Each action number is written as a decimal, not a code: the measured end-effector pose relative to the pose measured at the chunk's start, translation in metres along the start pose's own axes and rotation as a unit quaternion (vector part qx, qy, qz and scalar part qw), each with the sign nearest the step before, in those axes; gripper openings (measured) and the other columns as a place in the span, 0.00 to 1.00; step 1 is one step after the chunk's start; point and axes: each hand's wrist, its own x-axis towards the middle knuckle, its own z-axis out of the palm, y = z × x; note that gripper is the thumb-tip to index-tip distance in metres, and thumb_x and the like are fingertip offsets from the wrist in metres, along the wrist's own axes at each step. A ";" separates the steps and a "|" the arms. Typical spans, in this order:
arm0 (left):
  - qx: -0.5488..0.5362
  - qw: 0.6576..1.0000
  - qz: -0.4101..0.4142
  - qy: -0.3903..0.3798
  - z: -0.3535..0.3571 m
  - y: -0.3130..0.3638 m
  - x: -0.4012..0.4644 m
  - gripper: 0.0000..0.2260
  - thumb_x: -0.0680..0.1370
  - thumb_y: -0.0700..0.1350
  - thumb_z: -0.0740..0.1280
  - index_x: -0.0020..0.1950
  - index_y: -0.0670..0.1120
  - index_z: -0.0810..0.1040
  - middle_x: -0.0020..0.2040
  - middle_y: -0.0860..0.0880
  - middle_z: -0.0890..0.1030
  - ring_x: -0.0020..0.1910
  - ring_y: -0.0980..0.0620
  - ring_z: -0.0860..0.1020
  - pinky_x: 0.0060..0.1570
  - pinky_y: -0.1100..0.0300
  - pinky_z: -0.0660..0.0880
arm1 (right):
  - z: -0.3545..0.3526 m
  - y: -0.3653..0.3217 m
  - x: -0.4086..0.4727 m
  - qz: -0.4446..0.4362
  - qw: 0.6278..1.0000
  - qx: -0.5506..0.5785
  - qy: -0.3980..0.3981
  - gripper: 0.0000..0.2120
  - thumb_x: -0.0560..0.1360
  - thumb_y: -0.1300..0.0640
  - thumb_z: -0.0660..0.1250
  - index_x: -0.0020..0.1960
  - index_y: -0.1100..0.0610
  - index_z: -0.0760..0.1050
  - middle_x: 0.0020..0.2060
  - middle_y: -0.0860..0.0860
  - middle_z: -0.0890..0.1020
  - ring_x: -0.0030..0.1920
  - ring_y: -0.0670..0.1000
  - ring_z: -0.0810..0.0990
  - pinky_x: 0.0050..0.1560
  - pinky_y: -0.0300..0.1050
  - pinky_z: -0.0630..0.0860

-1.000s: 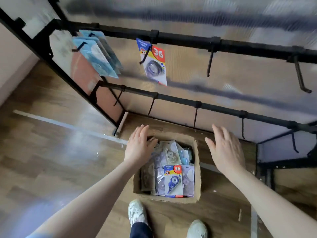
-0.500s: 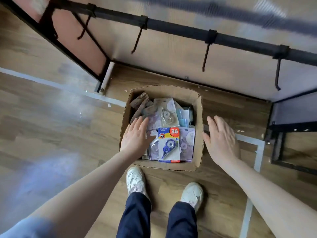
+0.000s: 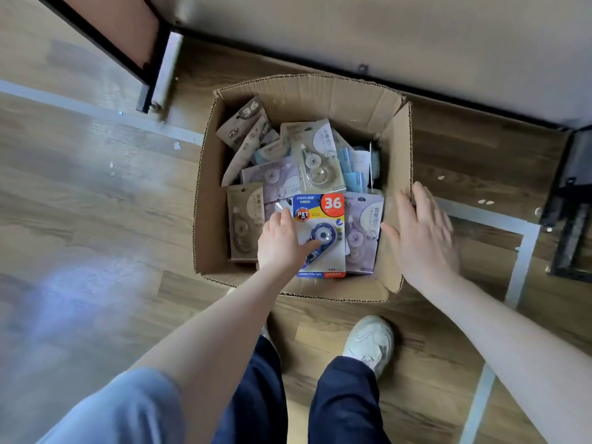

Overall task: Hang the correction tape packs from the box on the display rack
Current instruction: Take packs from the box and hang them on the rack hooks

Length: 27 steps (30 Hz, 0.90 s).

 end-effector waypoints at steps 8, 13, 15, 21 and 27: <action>-0.070 0.996 -0.059 0.004 0.017 0.018 0.018 0.40 0.68 0.54 0.76 0.72 0.46 0.58 0.64 0.42 0.70 0.64 0.41 0.69 0.59 0.50 0.69 | 0.013 0.006 0.005 0.006 1.000 0.002 0.022 0.29 0.79 0.51 0.61 0.75 0.58 0.57 0.76 0.60 0.51 0.74 0.61 0.56 0.72 0.56 0.56; -0.205 0.976 -0.068 0.017 0.010 0.013 0.020 0.33 0.62 0.48 0.80 0.62 0.48 0.69 0.55 0.48 0.77 0.54 0.47 0.77 0.48 0.54 0.74 | 0.010 0.003 0.007 0.009 1.000 -0.008 0.002 0.29 0.79 0.51 0.60 0.76 0.58 0.55 0.76 0.60 0.50 0.74 0.61 0.57 0.73 0.53 0.54; -0.236 0.969 -0.069 0.003 0.002 0.010 0.017 0.29 0.63 0.46 0.79 0.59 0.46 0.70 0.52 0.50 0.78 0.49 0.50 0.78 0.44 0.58 0.72 | 0.006 0.000 0.007 0.009 1.000 -0.009 -0.001 0.29 0.79 0.51 0.60 0.75 0.59 0.56 0.76 0.60 0.50 0.74 0.61 0.57 0.73 0.53 0.54; -0.198 0.978 -0.050 -0.030 -0.026 -0.004 0.011 0.12 0.69 0.46 0.75 0.48 0.42 0.79 0.44 0.48 0.82 0.44 0.50 0.79 0.41 0.60 0.76 | -0.007 -0.010 0.008 0.006 1.000 -0.006 -0.009 0.28 0.78 0.53 0.62 0.75 0.60 0.57 0.76 0.60 0.50 0.75 0.61 0.56 0.73 0.54 0.53; -0.250 0.965 -0.074 -0.034 -0.045 -0.030 0.006 0.07 0.67 0.42 0.77 0.43 0.48 0.82 0.42 0.50 0.84 0.44 0.51 0.82 0.47 0.55 0.79 | -0.019 -0.022 0.008 -0.026 0.999 -0.005 -0.031 0.28 0.80 0.52 0.59 0.76 0.59 0.55 0.76 0.58 0.53 0.76 0.57 0.52 0.74 0.50 0.51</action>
